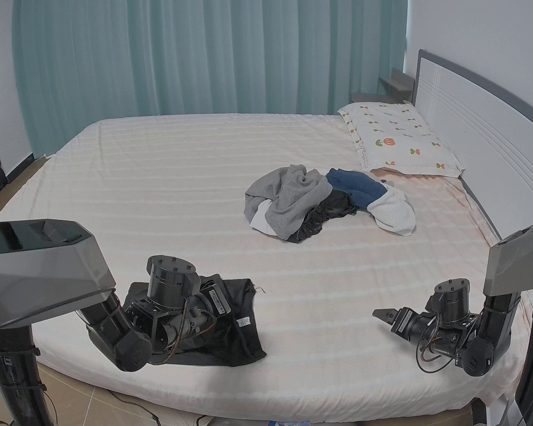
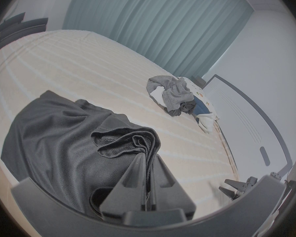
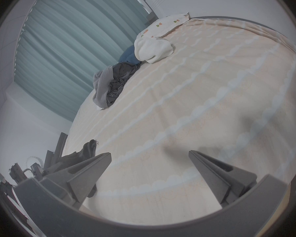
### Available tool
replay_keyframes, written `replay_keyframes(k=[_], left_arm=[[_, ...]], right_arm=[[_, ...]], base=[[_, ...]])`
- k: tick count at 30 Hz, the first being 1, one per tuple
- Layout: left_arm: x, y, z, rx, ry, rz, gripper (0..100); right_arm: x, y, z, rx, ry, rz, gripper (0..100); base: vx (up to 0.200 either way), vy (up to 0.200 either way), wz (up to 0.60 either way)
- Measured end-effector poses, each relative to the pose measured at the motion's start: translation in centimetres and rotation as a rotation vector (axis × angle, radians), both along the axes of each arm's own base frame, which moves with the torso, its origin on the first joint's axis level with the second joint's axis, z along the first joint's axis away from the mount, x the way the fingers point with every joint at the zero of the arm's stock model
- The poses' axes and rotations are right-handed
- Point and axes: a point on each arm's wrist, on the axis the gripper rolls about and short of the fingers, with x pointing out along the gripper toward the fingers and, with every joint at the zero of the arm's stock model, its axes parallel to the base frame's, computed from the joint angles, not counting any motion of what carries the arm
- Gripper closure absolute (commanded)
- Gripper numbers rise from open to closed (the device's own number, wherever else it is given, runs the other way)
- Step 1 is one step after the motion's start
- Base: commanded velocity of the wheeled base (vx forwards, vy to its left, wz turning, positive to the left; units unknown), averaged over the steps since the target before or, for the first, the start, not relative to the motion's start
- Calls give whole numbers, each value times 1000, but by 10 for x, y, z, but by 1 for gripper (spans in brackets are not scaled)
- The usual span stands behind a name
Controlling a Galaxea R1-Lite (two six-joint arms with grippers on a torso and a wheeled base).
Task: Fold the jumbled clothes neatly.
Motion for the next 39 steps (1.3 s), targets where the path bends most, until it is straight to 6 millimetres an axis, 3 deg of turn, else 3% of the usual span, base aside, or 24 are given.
replay_keyframes(k=[11,12,25,39], left_arm=[[3,-8,-14,-4,30,-3,100],[4,-9,-15,-3,30,-4,0],[3,-22,-23,2,37,-35,0],[0,-21,-19,19,22,-4,0]], right_arm=[[-5,-1,-4,1,8,6,0],[-5,-1,-4,0,10,5,0],[-5,-1,-7,7,25,-6,0],[-7,1,-9,3,32,3,0]], base=[[0,0,0],[0,0,0],[0,0,0],[0,0,0]])
